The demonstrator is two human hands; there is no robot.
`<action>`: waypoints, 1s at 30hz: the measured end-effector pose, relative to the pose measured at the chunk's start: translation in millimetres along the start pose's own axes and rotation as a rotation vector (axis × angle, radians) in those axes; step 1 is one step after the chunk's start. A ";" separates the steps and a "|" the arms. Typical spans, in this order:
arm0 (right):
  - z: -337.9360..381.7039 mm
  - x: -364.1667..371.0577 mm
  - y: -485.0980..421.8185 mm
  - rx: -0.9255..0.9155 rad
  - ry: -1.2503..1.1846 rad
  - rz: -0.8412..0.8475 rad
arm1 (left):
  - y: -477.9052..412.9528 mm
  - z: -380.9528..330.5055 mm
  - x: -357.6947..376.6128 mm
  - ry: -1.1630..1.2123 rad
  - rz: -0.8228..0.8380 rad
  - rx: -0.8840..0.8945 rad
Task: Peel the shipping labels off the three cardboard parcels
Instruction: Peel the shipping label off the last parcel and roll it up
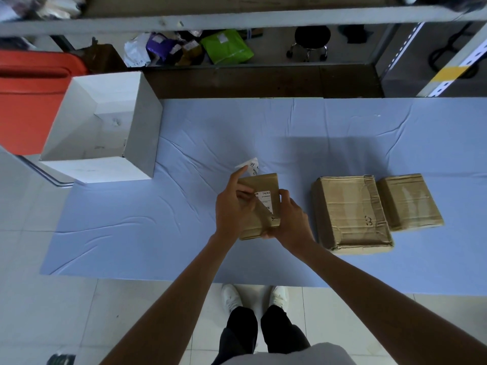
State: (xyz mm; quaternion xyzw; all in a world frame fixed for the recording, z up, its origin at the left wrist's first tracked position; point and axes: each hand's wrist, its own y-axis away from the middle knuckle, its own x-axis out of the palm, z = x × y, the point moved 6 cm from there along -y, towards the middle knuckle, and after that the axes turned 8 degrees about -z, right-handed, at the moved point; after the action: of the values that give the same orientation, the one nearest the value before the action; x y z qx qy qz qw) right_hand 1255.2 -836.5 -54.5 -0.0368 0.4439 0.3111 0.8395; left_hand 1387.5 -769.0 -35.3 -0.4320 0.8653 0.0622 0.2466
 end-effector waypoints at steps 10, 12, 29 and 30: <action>2.2 -1.3 -0.2 0.013 0.004 0.001 | -4.3 4.3 3.2 -0.046 -0.009 -0.042; 3.5 -1.7 -0.1 0.012 0.000 -0.003 | -5.3 4.0 3.7 -0.071 -0.024 -0.046; 2.2 -7.4 -5.1 0.063 -0.043 0.030 | -14.9 7.7 4.9 -0.045 0.106 -0.115; 2.3 -7.6 -5.3 0.064 -0.046 0.031 | -15.3 7.5 4.9 -0.043 0.112 -0.112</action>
State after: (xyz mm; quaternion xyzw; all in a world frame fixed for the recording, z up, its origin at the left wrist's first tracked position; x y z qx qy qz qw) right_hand 1256.7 -843.7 -48.4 0.0040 0.4346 0.3103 0.8455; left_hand 1399.7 -779.5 -42.5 -0.3944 0.8778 0.1336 0.2368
